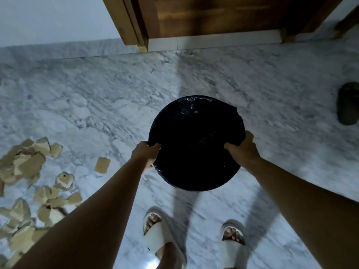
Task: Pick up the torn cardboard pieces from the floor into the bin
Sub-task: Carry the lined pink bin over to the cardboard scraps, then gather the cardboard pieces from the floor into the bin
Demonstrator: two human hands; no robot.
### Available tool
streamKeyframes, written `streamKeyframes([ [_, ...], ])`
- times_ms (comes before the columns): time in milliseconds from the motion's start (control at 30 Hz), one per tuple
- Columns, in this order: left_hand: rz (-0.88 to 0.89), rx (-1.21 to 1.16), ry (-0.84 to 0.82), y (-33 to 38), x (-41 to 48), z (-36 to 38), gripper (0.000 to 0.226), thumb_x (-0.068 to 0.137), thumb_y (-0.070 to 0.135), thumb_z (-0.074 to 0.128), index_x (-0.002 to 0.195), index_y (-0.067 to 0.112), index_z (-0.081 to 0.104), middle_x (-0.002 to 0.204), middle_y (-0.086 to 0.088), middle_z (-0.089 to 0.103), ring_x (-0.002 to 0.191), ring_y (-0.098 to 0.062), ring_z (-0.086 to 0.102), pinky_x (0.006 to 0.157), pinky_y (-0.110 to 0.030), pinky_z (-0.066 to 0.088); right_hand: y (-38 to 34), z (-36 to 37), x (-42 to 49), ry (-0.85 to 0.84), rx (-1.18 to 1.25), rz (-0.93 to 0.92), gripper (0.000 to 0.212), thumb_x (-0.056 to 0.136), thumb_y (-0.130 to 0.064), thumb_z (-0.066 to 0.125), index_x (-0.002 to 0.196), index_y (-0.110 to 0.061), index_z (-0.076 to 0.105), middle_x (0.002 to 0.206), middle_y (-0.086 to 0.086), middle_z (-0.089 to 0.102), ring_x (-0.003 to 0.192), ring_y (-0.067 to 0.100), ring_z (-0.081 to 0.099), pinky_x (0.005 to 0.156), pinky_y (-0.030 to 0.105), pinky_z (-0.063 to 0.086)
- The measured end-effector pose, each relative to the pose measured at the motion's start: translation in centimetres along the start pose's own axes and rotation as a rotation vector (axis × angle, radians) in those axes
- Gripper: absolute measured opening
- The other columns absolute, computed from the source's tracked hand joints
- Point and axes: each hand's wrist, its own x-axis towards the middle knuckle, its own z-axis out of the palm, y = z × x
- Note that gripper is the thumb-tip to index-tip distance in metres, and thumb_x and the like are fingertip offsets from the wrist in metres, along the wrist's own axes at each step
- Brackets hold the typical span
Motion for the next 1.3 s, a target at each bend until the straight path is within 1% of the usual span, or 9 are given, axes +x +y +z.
streamKeyframes([
  [233,0.053,0.089,-0.029,0.8,-5.3,-3.2,0.092,0.066,0.058,0.061,0.149,0.025,0.036,0.145,-0.01,0.05,0.127,-0.03,0.052,0.103,-0.049,0.048,-2.5,-2.0,-6.3,-0.034,-0.237,-0.146,0.098,0.078,-0.045,0.068,0.155,-0.031,0.008,0.153,0.012,0.026,0.132,0.044,0.039,0.102,0.06,0.044],
  [367,0.094,0.118,0.014,3.2,-15.7,-7.6,0.076,0.085,0.051,0.063,0.15,0.023,0.035,0.149,-0.01,0.046,0.131,-0.029,0.049,0.104,-0.044,0.047,-5.7,-5.8,-11.3,-0.161,-0.321,-0.312,0.098,0.06,-0.06,0.061,0.148,-0.042,0.022,0.148,0.007,0.042,0.13,0.036,0.05,0.096,0.054,0.051],
  [567,0.178,0.142,0.125,3.6,-34.5,-16.7,0.068,0.094,0.048,0.057,0.151,0.02,0.034,0.152,-0.009,0.043,0.138,-0.027,0.042,0.107,-0.033,0.037,-16.6,-11.7,-32.7,-0.317,-0.649,-0.643,0.087,0.09,-0.04,0.063,0.159,-0.024,0.011,0.161,0.007,0.028,0.144,0.028,0.035,0.113,0.043,0.037],
  [667,0.189,0.09,0.194,0.3,-42.2,-20.8,0.069,0.093,0.048,0.059,0.151,0.02,0.033,0.152,-0.01,0.041,0.137,-0.027,0.043,0.105,-0.031,0.037,-19.3,-11.8,-41.4,-0.389,-0.801,-0.77,0.08,0.094,-0.041,0.058,0.158,-0.028,0.011,0.135,0.013,0.057,0.099,0.028,0.067,0.081,0.043,0.056],
  [767,0.169,0.037,0.267,-4.9,-48.5,-24.5,0.07,0.091,0.048,0.062,0.15,0.019,0.035,0.151,-0.01,0.043,0.132,-0.027,0.048,0.101,-0.03,0.04,-20.1,-9.6,-49.0,-0.497,-0.967,-0.872,0.074,0.098,-0.039,0.056,0.157,-0.027,0.013,0.115,0.013,0.063,0.056,0.02,0.056,0.046,0.031,0.041],
  [900,0.114,-0.03,0.347,-14.1,-56.1,-28.9,0.068,0.09,0.047,0.064,0.147,0.02,0.038,0.15,-0.01,0.044,0.123,-0.026,0.056,0.091,-0.028,0.046,-18.3,-4.8,-57.9,-0.57,-1.095,-0.978,0.069,0.097,-0.041,0.058,0.155,-0.027,0.024,0.138,0.009,0.054,0.062,0.016,0.058,0.054,0.031,0.045],
  [967,0.088,-0.07,0.393,-19.5,-59.8,-30.4,0.065,0.091,0.044,0.064,0.146,0.019,0.041,0.147,-0.01,0.048,0.111,-0.024,0.06,0.084,-0.027,0.045,-16.2,-1.9,-62.1,-0.593,-1.135,-1.019,0.067,0.094,-0.044,0.061,0.152,-0.029,0.031,0.138,0.007,0.054,0.083,0.019,0.067,0.071,0.038,0.056],
  [1100,0.019,-0.069,0.459,-31.1,-66.9,-31.6,0.063,0.09,0.046,0.065,0.143,0.018,0.046,0.149,-0.008,0.045,0.131,-0.026,0.049,0.101,-0.033,0.04,-10.9,4.0,-71.1,-0.676,-1.252,-1.12,0.063,0.094,-0.041,0.063,0.15,-0.025,0.038,0.146,0.01,0.049,0.118,0.029,0.059,0.092,0.036,0.049],
  [1300,-0.122,-0.131,0.483,-45.5,-74.0,-31.4,0.057,0.091,0.041,0.065,0.14,0.017,0.05,0.149,-0.007,0.045,0.136,-0.026,0.043,0.107,-0.031,0.034,-2.7,12.5,-81.1,-0.821,-1.401,-1.197,0.066,0.091,-0.042,0.066,0.15,-0.027,0.038,0.148,0.009,0.046,0.119,0.028,0.058,0.097,0.038,0.049],
])
